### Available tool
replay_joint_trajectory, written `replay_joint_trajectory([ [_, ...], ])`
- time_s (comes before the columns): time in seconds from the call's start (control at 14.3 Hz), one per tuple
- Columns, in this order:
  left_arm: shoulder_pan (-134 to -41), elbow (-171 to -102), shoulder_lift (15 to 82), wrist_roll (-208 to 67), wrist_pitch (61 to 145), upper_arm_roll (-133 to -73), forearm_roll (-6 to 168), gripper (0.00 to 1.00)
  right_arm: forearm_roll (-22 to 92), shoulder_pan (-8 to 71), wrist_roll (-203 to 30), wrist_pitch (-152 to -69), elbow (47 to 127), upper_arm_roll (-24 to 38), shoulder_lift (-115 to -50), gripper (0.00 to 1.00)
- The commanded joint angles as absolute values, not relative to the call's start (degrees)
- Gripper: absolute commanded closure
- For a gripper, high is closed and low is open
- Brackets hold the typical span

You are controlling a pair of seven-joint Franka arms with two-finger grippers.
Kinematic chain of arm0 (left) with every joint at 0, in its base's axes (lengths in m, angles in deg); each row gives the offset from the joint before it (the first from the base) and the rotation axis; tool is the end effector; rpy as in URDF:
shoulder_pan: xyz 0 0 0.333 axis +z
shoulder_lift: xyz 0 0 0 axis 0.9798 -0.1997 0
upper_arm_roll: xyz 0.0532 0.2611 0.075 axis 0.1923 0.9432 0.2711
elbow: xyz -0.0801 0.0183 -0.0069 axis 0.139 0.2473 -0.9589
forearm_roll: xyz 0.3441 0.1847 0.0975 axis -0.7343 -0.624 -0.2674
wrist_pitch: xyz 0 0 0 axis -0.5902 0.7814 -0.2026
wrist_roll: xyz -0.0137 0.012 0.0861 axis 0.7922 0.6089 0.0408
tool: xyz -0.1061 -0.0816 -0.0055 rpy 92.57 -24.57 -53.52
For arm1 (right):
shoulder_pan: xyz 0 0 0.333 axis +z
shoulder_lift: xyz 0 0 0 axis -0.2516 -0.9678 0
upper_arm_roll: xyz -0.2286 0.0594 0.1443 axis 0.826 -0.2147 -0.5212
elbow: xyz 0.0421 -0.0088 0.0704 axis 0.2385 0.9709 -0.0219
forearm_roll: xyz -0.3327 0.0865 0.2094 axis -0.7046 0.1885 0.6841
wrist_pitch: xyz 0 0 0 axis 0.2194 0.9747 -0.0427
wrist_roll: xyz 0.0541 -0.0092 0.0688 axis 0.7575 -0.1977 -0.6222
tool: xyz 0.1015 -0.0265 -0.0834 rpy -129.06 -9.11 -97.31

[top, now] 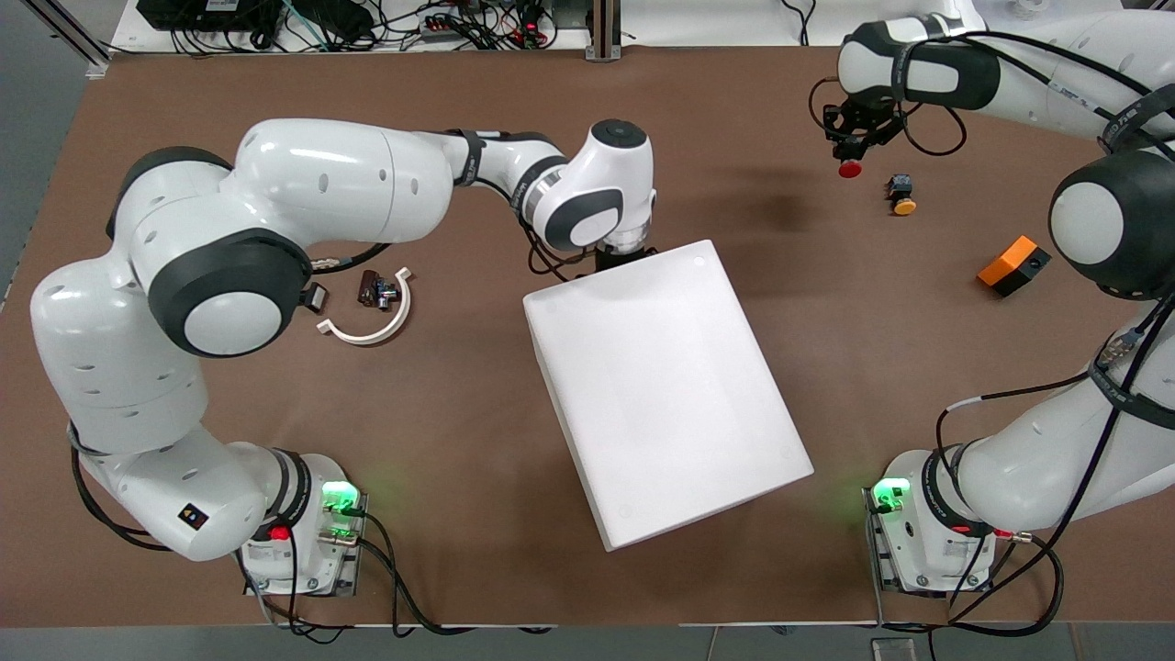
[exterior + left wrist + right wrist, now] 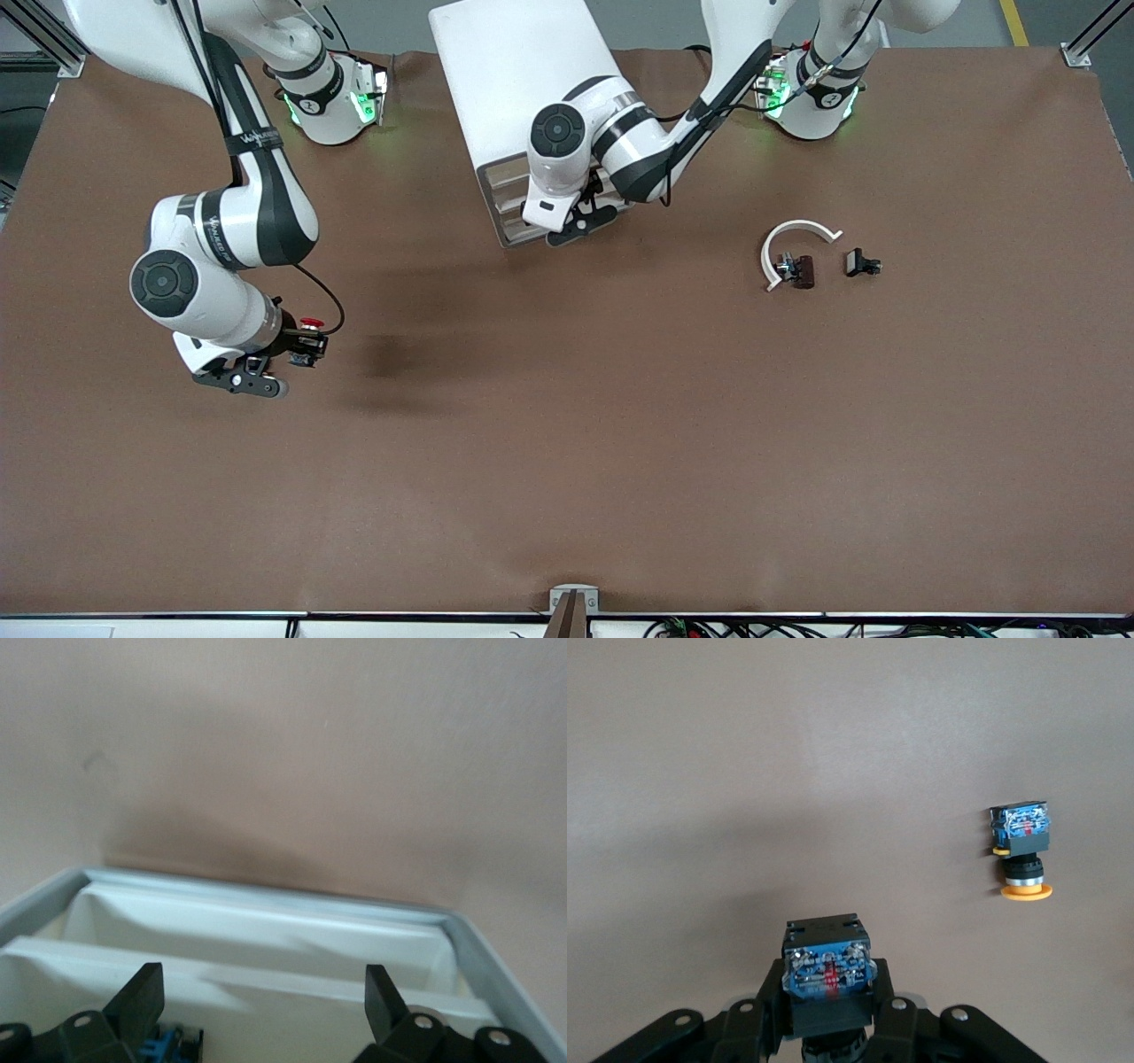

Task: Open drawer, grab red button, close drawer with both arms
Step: 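Push the drawer shut with the left gripper while the right gripper carries the button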

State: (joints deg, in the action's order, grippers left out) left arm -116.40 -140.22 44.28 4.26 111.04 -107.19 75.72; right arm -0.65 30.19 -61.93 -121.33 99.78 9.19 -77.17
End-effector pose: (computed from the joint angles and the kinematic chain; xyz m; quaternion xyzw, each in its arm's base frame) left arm 0.3108 -0.5406 0.1972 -0.9665 -0.2187 0.1334 0.0183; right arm 0.5935 0.0835 0.2400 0.9939 -0.1037 -0.0297 0.0224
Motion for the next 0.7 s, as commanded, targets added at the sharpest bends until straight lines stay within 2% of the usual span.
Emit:
replay_joint_trajectory([
  [0.0, -116.8, -139.14, 43.25, 4.63, 108.02, -107.25, 79.15, 0.0, -1.81, 28.02, -62.04, -128.87, 106.45, 8.5, -75.19, 1.0],
  [0.28, -116.54, -138.88, 43.68, 5.15, 104.86, -107.69, 82.41, 0.0, -2.86, 25.38, -62.04, -133.89, 106.28, 8.5, -78.35, 1.0],
  [0.63, -109.09, -130.63, 42.98, 4.63, 98.26, -106.02, 81.71, 0.0, -6.02, 25.03, -62.04, -134.88, 104.1, 8.41, -82.65, 1.0],
])
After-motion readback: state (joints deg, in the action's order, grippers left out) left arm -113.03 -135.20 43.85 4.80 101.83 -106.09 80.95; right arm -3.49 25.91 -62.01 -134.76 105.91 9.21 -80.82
